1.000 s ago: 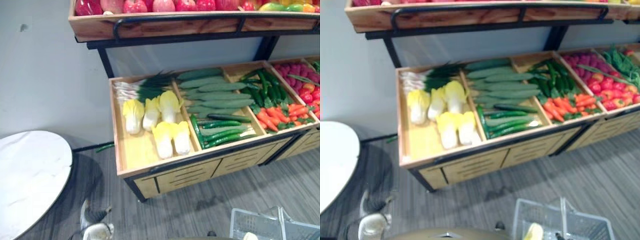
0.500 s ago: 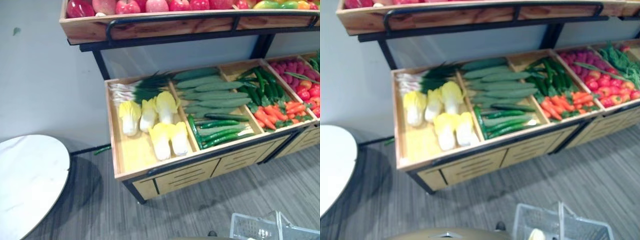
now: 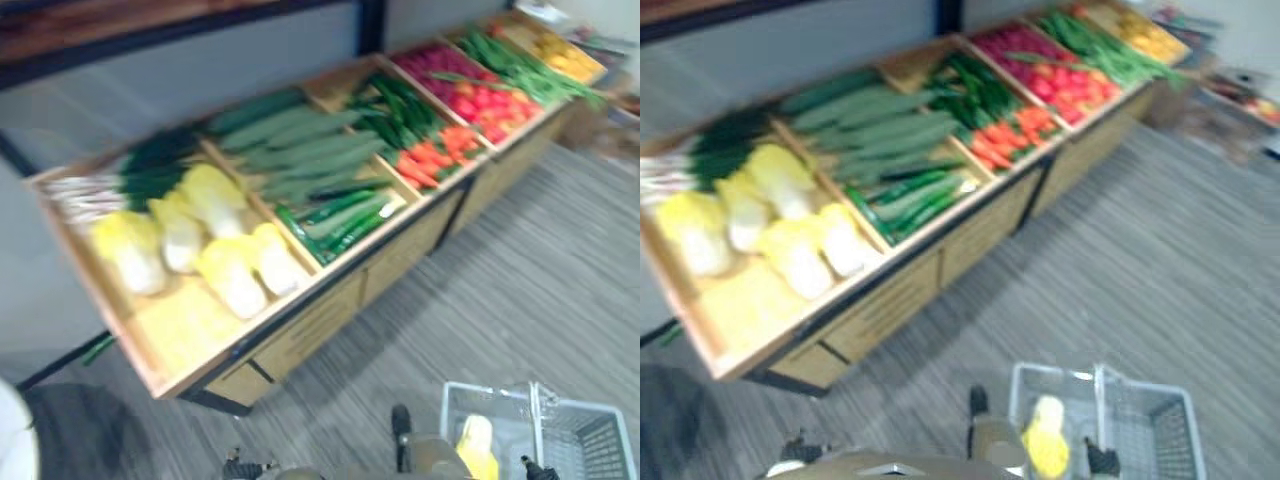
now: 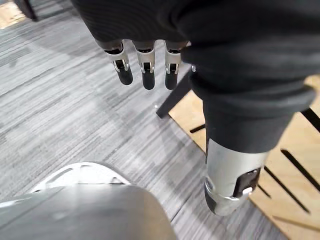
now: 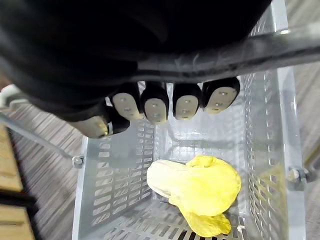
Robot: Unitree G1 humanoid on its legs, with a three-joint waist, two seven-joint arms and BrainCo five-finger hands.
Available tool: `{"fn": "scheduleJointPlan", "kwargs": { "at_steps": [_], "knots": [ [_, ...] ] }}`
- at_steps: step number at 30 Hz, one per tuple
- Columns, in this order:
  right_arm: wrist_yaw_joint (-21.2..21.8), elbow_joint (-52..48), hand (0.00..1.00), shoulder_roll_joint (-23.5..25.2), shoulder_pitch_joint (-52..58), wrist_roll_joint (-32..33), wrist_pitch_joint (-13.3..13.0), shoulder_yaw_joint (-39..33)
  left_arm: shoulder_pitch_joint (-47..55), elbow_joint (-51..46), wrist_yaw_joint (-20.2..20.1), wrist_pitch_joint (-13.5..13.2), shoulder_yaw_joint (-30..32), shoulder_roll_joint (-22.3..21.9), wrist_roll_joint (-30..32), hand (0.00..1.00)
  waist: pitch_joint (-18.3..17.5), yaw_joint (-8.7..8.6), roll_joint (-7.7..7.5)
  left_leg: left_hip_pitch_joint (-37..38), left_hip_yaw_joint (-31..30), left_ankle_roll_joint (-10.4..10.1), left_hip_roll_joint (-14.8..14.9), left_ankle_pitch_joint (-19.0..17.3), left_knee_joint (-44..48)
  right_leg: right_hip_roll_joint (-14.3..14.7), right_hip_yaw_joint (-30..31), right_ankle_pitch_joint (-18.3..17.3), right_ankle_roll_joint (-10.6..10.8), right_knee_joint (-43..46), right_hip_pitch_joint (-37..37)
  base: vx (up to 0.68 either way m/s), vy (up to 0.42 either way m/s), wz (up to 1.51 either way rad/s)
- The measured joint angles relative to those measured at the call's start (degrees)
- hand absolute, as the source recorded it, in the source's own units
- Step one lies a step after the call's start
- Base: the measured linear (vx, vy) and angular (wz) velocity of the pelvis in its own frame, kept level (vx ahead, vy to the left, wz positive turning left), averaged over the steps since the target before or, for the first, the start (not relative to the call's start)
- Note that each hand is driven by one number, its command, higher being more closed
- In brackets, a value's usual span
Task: Pick vegetable in the basket
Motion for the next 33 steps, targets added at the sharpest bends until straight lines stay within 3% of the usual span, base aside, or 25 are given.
{"fn": "scheduleJointPlan", "kwargs": {
  "at_steps": [1,3,5,6,7,8,9,10,11,14,16,18,19,20,21,22,24,25,27,28,30,33],
  "knots": [
    [-0.1,0.1,1.00,-0.2,0.6,0.6,0.3,1.0,0.4,-0.1,-0.1,0.0,-0.2,0.4,0.6,0.00,0.0,0.04,-0.04,1.8,3.4,0.2,0.0,2.0,-2.5,-1.7,-3.6,-2.7,0.1,5.3,1.7,-0.12,-0.006,-1.41],
    [-0.2,0.2,1.00,-0.4,1.4,0.5,0.3,1.5,0.8,-0.5,-0.2,0.0,-1.1,1.1,1.0,0.00,-0.1,-0.15,-0.35,3.7,7.8,-0.1,-0.1,4.1,-4.7,-5.4,-6.5,-4.7,0.4,10.6,4.4,-0.09,-0.103,-1.22],
    [-0.2,0.7,1.00,-0.5,1.5,0.5,0.3,2.1,0.8,-0.5,-0.8,0.0,-1.4,1.9,0.9,0.00,-0.3,-0.16,-1.22,4.3,10.8,-0.5,0.1,5.0,-4.3,-7.8,-7.0,-6.4,1.6,11.2,5.1,-0.03,-0.179,-1.09],
    [-0.2,1.0,1.00,-0.8,1.5,0.4,0.3,3.8,0.2,-0.3,-1.1,0.1,-1.1,2.5,0.3,0.00,-0.4,-0.78,-2.04,4.2,12.6,-0.2,0.3,5.7,-2.7,-5.9,-8.5,-7.1,0.9,8.8,4.3,-0.02,-0.209,-1.09],
    [-0.2,1.3,1.00,-1.3,1.4,0.4,0.3,4.3,0.1,-0.3,-1.2,0.1,-1.2,2.1,0.1,0.00,-0.4,-0.65,-1.67,3.4,12.5,0.2,0.9,6.0,-2.8,-4.3,-7.8,-6.9,0.7,6.0,4.8,-0.12,-0.324,-1.41],
    [0.1,1.4,1.00,-2.1,0.7,0.2,0.3,6.0,0.4,-0.2,-1.2,-0.1,-1.4,1.1,-0.1,0.00,-2.0,-0.31,-0.25,1.8,11.8,0.1,1.2,5.9,-5.3,-0.8,-3.9,-6.1,1.4,-3.2,5.4,-0.15,-0.234,-1.16],
    [0.0,1.7,1.00,-2.8,-0.2,0.2,0.3,6.0,0.3,0.1,-1.2,-0.1,-1.7,0.9,-0.1,0.00,-3.2,0.16,1.26,1.5,12.4,-1.2,1.7,6.5,-6.7,0.2,-2.5,-7.1,2.0,-7.0,6.2,-0.10,-0.369,-1.26],
    [0.1,2.3,1.00,-2.9,-1.6,-0.6,0.4,6.7,-1.4,0.5,-1.2,-0.1,-2.2,1.4,-0.1,0.00,-1.9,-0.31,-1.32,1.2,14.9,-2.8,1.6,7.5,-3.6,-3.2,-4.9,-12.3,3.8,-5.3,5.5,-0.01,-0.326,-1.06],
    [0.1,2.9,1.00,-3.0,-2.8,-1.3,0.5,7.3,-3.4,1.5,-1.2,0.2,-2.1,1.8,-0.2,0.00,-0.2,-0.47,-1.59,1.3,15.6,-2.8,3.4,7.3,0.3,-2.1,-5.6,-12.2,4.3,-5.4,5.7,0.00,-0.390,-0.86],
    [0.1,2.1,1.00,-3.0,-2.4,-1.7,0.5,10.5,-2.7,1.4,-1.2,0.1,-2.1,0.8,-0.5,0.00,-0.4,-1.57,-0.63,2.3,15.0,-2.0,9.9,8.7,6.6,2.6,-5.7,-10.1,1.7,-9.6,8.8,-0.03,-0.254,-0.73],
    [0.0,2.0,1.00,-3.1,-1.7,-1.7,0.2,11.4,-3.2,0.6,-1.2,0.1,-2.1,-0.1,-0.6,0.00,-0.5,-1.57,-0.64,2.7,14.6,-1.9,12.3,11.3,10.6,3.8,-4.0,-9.2,0.8,-12.1,9.9,-0.01,-0.193,-0.51],
    [0.0,1.7,1.00,-3.9,-2.2,-1.8,0.2,13.0,-3.2,-0.5,-1.1,0.1,-2.0,-0.8,-0.7,0.00,-0.3,-1.34,-0.48,1.7,10.3,-2.1,14.0,14.8,15.7,4.4,-0.7,-8.2,0.6,-13.4,10.3,-0.01,-0.105,-0.71],
    [0.1,1.6,1.00,-4.4,-2.9,-2.0,0.2,14.7,-3.4,-0.6,-1.0,0.0,-2.0,-1.0,-0.8,0.00,0.5,-1.12,-1.19,-1.0,-0.6,-4.2,11.2,11.9,15.6,4.0,2.3,-7.8,0.7,-14.3,11.4,-0.02,-0.011,-1.03],
    [0.1,1.8,1.00,-5.4,-3.7,-2.2,0.2,15.2,-3.4,-0.8,-0.8,-0.1,-2.0,-1.2,-1.1,0.00,0.9,-0.48,-0.96,-2.1,-14.9,-4.7,4.2,7.0,12.3,3.3,5.9,-6.8,0.7,-15.3,12.6,-0.02,0.019,-1.20],
    [0.1,1.8,1.00,-6.0,-4.0,-2.4,0.2,15.7,-3.3,-0.7,-0.7,-0.1,-2.0,-1.3,-1.2,0.00,1.0,0.18,-0.75,-2.2,-21.0,-4.7,1.1,5.0,10.7,3.2,7.9,-6.3,0.9,-15.9,13.0,-0.03,0.057,-1.55],
    [0.0,1.8,1.00,-6.7,-4.6,-2.9,0.1,16.9,-2.8,-0.6,-0.4,-0.2,-2.1,-1.5,-2.3,0.00,1.2,1.22,-0.26,-2.3,-30.2,-4.7,-4.1,2.5,8.0,3.3,11.3,-5.9,1.5,-17.2,13.7,-0.05,0.081,-1.49],
    [0.0,1.0,1.00,-6.9,-5.0,-3.7,-0.5,17.5,-2.0,-0.3,0.2,-0.8,-2.1,-1.5,-3.6,0.00,1.5,1.76,0.60,-3.7,-39.9,-4.8,-8.0,1.8,3.2,4.3,14.5,-6.0,1.8,-18.1,13.6,-0.09,0.127,-1.31],
    [0.0,0.5,1.00,-7.1,-4.7,-3.8,-0.6,17.7,-1.7,-0.2,0.2,-0.8,-2.1,-1.7,-3.7,0.00,1.6,1.76,1.02,-4.1,-41.9,-4.9,-8.2,1.9,1.7,4.6,14.6,-6.0,1.8,-18.2,13.6,-0.09,0.167,-0.90],
    [0.1,-0.9,1.00,-8.2,-3.5,-4.0,-0.6,17.6,-0.2,0.0,0.1,-0.8,-2.0,-3.0,-4.9,0.00,1.9,2.12,3.41,-5.4,-48.1,-4.4,-7.4,2.7,-2.7,7.2,15.8,-5.4,2.7,-18.1,13.3,-0.06,0.225,-0.80],
    [0.0,-0.9,1.00,-7.5,-3.3,-4.1,-0.5,17.5,0.0,0.2,0.1,-0.8,-1.6,-2.6,-5.2,0.00,1.4,2.15,3.62,-5.6,-47.2,-4.3,-7.8,2.0,-2.4,6.9,16.5,-5.3,2.9,-18.1,13.3,0.03,0.239,-0.50],
    [0.0,-2.5,1.00,-5.8,-1.8,-4.1,-0.6,17.6,0.5,0.2,0.2,-0.8,-0.5,-2.1,-5.2,0.00,0.9,2.16,1.31,-5.7,-44.4,-3.3,-9.6,2.2,-4.3,4.5,17.4,-4.4,4.4,-17.8,11.7,0.10,0.226,-0.28],
    [-0.1,-2.9,1.00,-5.9,-1.4,-4.2,-0.5,17.6,0.5,0.2,0.3,-0.8,-0.1,-2.2,-5.2,0.00,0.5,2.61,0.63,-4.7,-42.9,-2.5,-11.1,2.8,-6.1,3.0,18.1,-4.4,4.5,-17.9,11.4,0.10,0.134,-0.19]
  ]
}}
